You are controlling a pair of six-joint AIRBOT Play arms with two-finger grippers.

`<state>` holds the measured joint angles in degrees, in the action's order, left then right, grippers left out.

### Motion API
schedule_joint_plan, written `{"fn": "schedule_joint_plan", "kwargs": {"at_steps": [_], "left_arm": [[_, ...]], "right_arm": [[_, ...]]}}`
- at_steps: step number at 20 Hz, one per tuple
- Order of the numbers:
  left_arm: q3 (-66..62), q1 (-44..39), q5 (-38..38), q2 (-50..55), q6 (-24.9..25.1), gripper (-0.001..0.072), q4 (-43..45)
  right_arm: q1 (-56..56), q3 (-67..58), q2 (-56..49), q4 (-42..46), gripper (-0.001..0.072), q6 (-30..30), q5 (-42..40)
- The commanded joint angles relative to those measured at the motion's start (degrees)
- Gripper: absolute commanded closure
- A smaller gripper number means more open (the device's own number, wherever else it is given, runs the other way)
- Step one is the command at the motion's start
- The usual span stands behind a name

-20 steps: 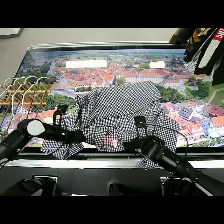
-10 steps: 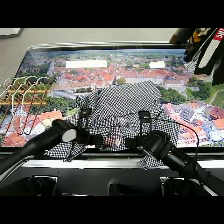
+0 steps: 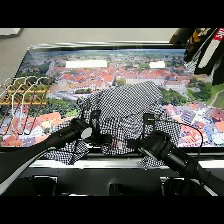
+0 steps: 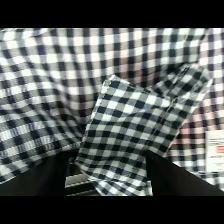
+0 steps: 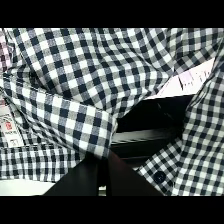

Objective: Fold the clothes and pants, and hang the long-sleeved shirts on hangers.

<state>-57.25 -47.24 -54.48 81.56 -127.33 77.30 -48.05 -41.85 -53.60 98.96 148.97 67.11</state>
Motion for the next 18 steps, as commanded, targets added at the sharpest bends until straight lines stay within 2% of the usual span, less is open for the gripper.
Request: {"fn": "schedule_joint_plan", "kwargs": {"at_steps": [1, 3, 7, 9, 12, 16, 18], "left_arm": [[-0.66, -0.66, 0.46, 0.66, -0.17, 0.0151, -2.64], [-1.86, -1.55, -2.56, -0.07, 0.04, 0.0151, -3.19], [-2.47, -3.56, -8.92, -3.61, -0.26, 0.0152, 1.40], [-2.47, -4.46, -8.96, -3.32, -0.26, 0.0152, 1.49], [-2.40, -5.01, -6.91, -1.11, -3.50, 0.0152, 2.34], [-2.45, -4.98, -1.07, 2.36, -3.91, 0.0152, 1.77], [-2.47, -5.01, -0.46, 3.48, -3.91, 0.0151, 0.61]], "right_arm": [[-0.07, -0.04, 0.02, -0.72, 0.0685, 1.88, 0.28], [-0.07, -0.04, 0.04, -0.94, 0.0684, 1.79, 0.59], [-0.07, -0.04, 0.04, -0.94, 0.0684, 1.75, 1.95], [-0.07, -0.04, 0.04, -0.92, 0.0684, 1.75, 1.77], [-0.07, -0.04, 0.04, -1.03, 0.0684, 1.75, 1.95], [-0.07, -0.04, 0.04, -2.10, 0.0684, 1.73, 1.99], [-0.07, -0.04, 0.04, -3.19, 0.0684, 1.75, 1.99]]}}
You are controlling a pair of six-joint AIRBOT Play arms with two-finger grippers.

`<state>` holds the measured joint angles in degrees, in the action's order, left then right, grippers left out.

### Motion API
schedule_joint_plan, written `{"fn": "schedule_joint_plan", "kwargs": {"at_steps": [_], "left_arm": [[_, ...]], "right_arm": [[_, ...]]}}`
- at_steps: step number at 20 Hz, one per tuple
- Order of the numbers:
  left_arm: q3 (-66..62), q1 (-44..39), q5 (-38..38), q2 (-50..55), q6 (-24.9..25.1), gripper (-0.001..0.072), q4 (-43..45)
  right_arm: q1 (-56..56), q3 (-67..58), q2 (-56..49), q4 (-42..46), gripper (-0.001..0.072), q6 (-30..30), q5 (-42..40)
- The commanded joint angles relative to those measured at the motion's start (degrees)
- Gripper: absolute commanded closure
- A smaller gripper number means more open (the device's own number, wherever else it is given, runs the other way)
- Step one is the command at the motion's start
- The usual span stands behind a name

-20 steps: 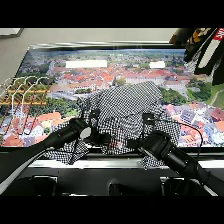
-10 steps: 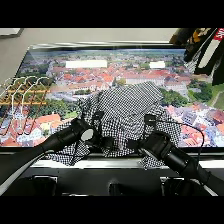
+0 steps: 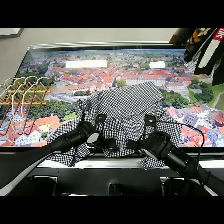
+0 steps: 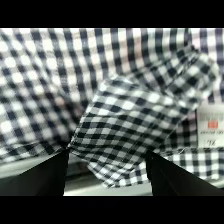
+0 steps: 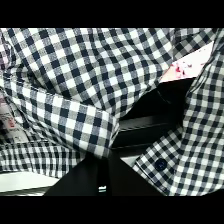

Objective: Fold the clothes and pants, and hang the long-sleeved shirts on hangers.

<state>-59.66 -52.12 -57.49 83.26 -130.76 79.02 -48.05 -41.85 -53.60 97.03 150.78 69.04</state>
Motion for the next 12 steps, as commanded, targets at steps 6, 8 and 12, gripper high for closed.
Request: {"fn": "schedule_joint_plan", "kwargs": {"at_steps": [6, 8, 12], "left_arm": [[-0.07, -0.11, 2.91, 4.39, -0.46, 0.0356, -2.54], [-0.17, -0.07, 2.89, 3.91, 0.09, 0.0683, -2.51], [-0.33, 1.09, 0.31, -0.98, 2.45, 0.0686, -2.51]], "right_arm": [[-0.07, -0.11, 0.09, -1.88, 0.0684, -0.04, 1.70], [-0.04, -0.11, 0.90, -1.14, 0.0685, 0.02, 4.00], [4.83, -3.91, 3.85, 4.44, 0.0685, -2.29, 11.52]]}}
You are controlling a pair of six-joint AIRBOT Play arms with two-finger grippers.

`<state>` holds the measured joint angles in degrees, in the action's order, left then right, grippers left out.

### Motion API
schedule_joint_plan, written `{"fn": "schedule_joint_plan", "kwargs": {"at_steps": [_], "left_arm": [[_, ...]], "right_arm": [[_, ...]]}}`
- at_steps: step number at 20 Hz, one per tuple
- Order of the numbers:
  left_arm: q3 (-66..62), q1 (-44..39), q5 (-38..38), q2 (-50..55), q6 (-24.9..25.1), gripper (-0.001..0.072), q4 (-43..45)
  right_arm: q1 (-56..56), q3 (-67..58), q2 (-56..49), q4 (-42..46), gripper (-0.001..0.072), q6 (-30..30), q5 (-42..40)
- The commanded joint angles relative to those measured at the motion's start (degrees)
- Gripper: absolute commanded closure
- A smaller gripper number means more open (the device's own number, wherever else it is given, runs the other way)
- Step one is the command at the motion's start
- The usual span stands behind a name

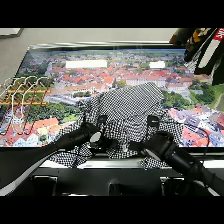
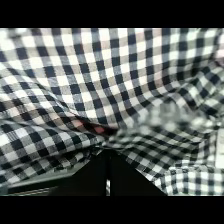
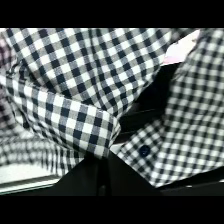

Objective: Fold the clothes and pants, and hang the long-sleeved shirts on hangers.

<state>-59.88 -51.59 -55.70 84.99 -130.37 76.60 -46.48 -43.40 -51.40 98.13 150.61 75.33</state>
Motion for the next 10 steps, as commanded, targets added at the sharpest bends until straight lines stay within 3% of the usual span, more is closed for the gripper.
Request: {"fn": "schedule_joint_plan", "kwargs": {"at_steps": [1, 6, 10], "left_arm": [[-0.11, 0.52, -1.46, -4.42, 2.93, 0.0687, -0.22], [-0.09, -1.53, 0.15, -8.90, 5.27, 0.0688, -8.98], [-0.09, -7.69, 9.97, -8.72, 4.76, 0.0688, -18.53]], "right_arm": [[6.10, -4.11, 1.95, 3.28, 0.0686, -4.59, 5.11], [18.29, -16.61, 0.96, 1.75, 0.0685, -18.86, 3.34], [24.59, -29.46, -4.22, 1.36, 0.0685, -28.63, 6.91]]}}
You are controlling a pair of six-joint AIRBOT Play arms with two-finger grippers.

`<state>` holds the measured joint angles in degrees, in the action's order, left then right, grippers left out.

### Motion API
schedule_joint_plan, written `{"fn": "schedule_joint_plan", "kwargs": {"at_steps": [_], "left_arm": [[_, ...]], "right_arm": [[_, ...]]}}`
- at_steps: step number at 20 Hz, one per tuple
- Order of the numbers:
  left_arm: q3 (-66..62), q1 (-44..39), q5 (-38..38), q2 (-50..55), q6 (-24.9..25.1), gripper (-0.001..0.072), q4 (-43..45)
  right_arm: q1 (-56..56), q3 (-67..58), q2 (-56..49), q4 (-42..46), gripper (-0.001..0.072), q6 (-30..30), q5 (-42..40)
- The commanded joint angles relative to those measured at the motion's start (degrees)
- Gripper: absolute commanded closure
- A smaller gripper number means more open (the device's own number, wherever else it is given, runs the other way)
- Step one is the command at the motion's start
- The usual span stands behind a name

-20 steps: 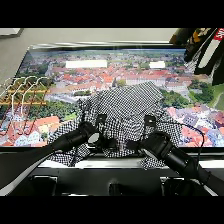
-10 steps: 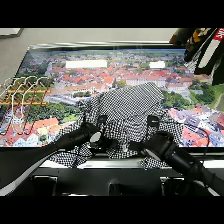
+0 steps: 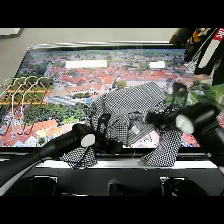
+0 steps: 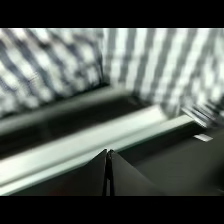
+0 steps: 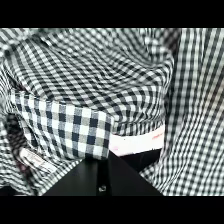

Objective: Fold the clothes and pants, and hang the long-sleeved shirts on hangers.

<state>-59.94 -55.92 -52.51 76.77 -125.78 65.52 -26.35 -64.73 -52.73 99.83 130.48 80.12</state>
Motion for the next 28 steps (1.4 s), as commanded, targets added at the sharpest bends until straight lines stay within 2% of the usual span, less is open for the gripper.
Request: {"fn": "schedule_joint_plan", "kwargs": {"at_steps": [1, 3, 5, 8, 10, 13, 17, 18, 20, 21, 25, 28], "left_arm": [[-0.02, -4.81, 10.21, -0.37, 0.17, 0.0688, -10.21], [-0.02, -6.60, 15.69, 0.48, 0.17, 0.0688, -14.84], [-0.02, -7.06, 18.08, 1.60, 0.17, 0.0688, -16.28], [-0.02, -6.38, 18.10, 2.93, 0.24, 0.0688, -16.22], [0.02, -4.55, 17.97, 3.28, 1.51, 0.0687, -15.91], [0.02, 0.85, 15.74, 3.37, 6.56, 0.0686, -15.82], [0.02, 10.64, 10.47, 3.37, 18.62, 0.0671, -15.82], [0.02, 12.90, 9.29, 3.34, 21.46, 0.0599, -15.82], [0.02, 17.16, 7.06, 3.34, 26.64, 0.0390, -15.80], [0.02, 19.17, 6.01, 3.34, 29.62, 0.0373, -15.82], [-0.04, 25.07, 1.97, 3.23, 38.36, 0.0373, -15.82], [-0.04, 26.71, 0.44, 3.23, 44.74, 0.0373, -15.32]], "right_arm": [[5.25, -11.08, -4.83, -0.39, 0.0685, -10.16, 2.73], [5.16, -14.47, -8.57, -0.66, 0.0685, -12.07, 2.29], [5.09, -15.06, -12.24, -1.40, 0.0685, -13.94, 1.88], [5.09, -15.06, -17.62, -0.09, 0.0685, -18.23, -2.16], [5.81, -15.06, -21.11, -0.61, 0.0685, -17.42, -5.62], [6.95, -15.06, -27.06, -2.05, 0.0684, -17.22, -9.25], [11.39, -15.06, -33.90, -9.62, 0.0678, -18.62, -12.44], [12.94, -15.08, -34.47, -13.44, 0.0606, -20.81, -12.72], [16.85, -15.15, -33.44, -20.81, 0.0231, -26.27, -10.34], [18.93, -15.19, -32.04, -22.80, 0.0146, -27.34, -8.11], [28.57, -13.11, -20.65, -24.37, 0.0149, -29.99, -1.42], [32.85, -1.70, -11.87, -26.84, 0.0146, -27.39, 2.56]]}}
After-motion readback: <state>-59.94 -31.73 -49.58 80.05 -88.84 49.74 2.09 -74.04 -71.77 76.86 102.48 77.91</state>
